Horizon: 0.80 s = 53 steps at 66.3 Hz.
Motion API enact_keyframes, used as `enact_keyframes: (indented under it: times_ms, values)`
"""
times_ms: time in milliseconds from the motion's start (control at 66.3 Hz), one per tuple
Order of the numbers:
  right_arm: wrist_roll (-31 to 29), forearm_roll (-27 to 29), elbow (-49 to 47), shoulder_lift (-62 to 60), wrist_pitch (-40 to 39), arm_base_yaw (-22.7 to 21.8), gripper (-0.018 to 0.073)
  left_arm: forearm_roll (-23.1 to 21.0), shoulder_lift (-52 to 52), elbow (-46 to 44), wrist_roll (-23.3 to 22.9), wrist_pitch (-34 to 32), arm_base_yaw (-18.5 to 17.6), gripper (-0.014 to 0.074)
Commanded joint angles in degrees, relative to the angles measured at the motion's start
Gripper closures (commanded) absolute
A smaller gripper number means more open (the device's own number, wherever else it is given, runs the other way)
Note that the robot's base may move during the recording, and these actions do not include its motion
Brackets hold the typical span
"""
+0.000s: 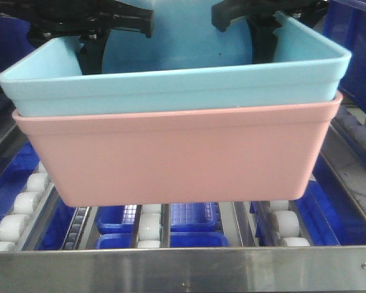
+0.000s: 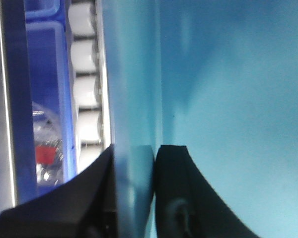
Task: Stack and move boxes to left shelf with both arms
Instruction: 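Lower the stacked bins with both grippers onto the roller shelf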
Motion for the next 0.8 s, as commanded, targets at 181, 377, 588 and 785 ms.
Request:
enact_keyframes:
  times_ms: [181,377,588,785]
  values:
    - [0.08,7.68,-5.11,-1.94,-15.61,-0.78,0.0503,-2.53,-3.64,-3.21,0.31,-18.78,3.26,0.0599]
    - [-0.7,7.62,-10.39,2.59,-15.29,-0.99,0.0503,-2.23,-2.85,-3.21,0.31,-21.4,6.28,0.0599]
    - [-0.7,7.07,-11.74,7.63,-16.64,-0.99,0.0503,-1.82,0.59,-3.21,0.31,-23.58,8.03,0.0599]
    - [-0.7,6.09,-11.74,11.07,-15.69,-0.99,0.0503,-1.93,4.24,-3.21,0.31,-23.13,8.26,0.0599]
